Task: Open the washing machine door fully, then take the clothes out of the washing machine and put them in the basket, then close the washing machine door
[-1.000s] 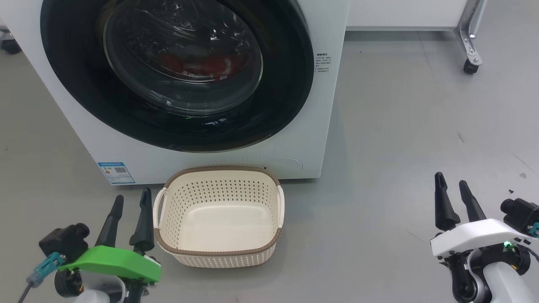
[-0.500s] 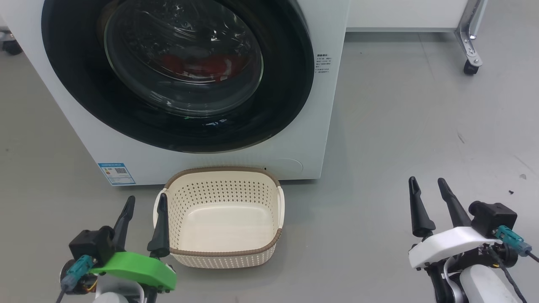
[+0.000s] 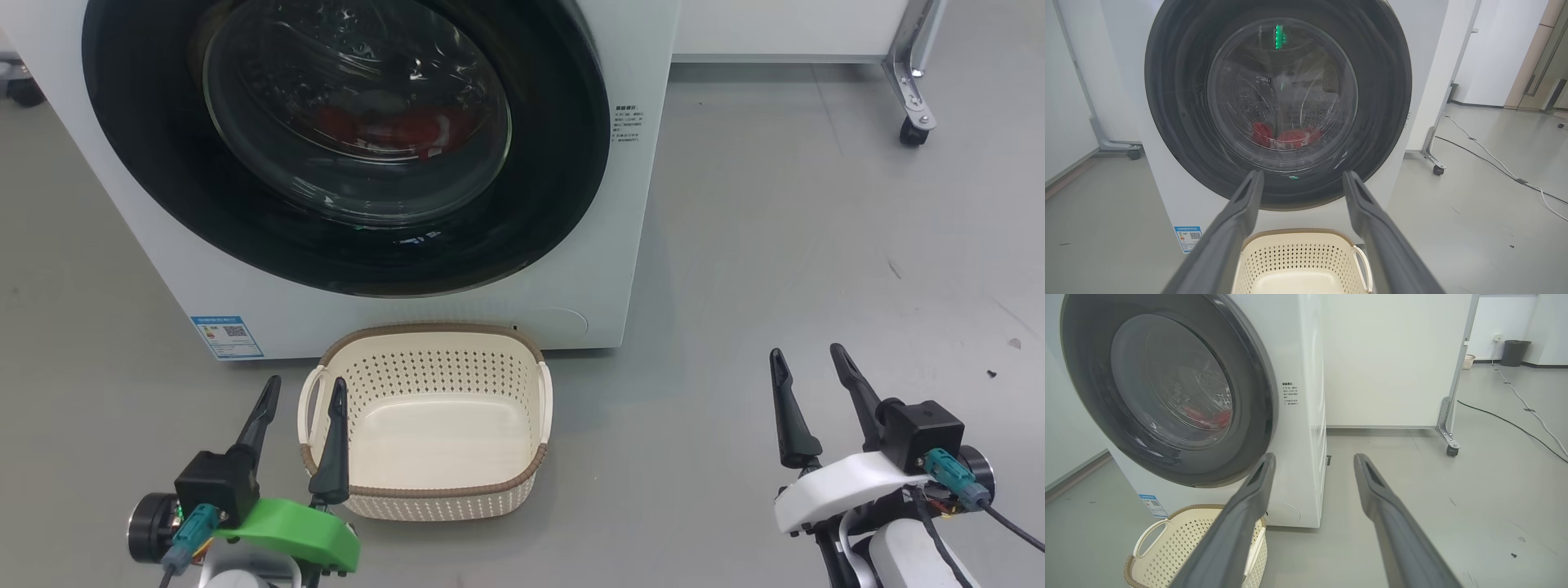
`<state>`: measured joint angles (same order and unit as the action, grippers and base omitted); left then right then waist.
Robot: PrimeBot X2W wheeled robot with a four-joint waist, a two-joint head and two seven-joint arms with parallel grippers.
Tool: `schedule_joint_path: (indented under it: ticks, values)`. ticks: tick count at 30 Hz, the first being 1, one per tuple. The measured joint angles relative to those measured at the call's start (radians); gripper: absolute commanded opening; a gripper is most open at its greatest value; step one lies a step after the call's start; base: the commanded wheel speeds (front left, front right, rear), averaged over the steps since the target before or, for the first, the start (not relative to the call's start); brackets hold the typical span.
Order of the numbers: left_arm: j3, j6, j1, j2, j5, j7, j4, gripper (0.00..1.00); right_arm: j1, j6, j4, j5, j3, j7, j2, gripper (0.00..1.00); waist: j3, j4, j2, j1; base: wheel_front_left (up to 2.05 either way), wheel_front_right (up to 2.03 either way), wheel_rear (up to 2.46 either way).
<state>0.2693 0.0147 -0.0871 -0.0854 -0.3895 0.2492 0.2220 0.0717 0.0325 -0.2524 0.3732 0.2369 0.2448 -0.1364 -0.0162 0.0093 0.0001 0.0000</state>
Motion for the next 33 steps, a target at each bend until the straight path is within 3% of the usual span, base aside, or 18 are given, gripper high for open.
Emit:
schedule_joint_path:
  ticks: [33]
  values:
    - [-0.030,0.017,0.002,0.019,0.005,0.000,0.010,1.00,0.000,-0.007,-0.012,-0.016,-0.051,0.000,0.039,1.00,-0.008,0.000,0.0000,0.0000,0.00,0.00,0.00]
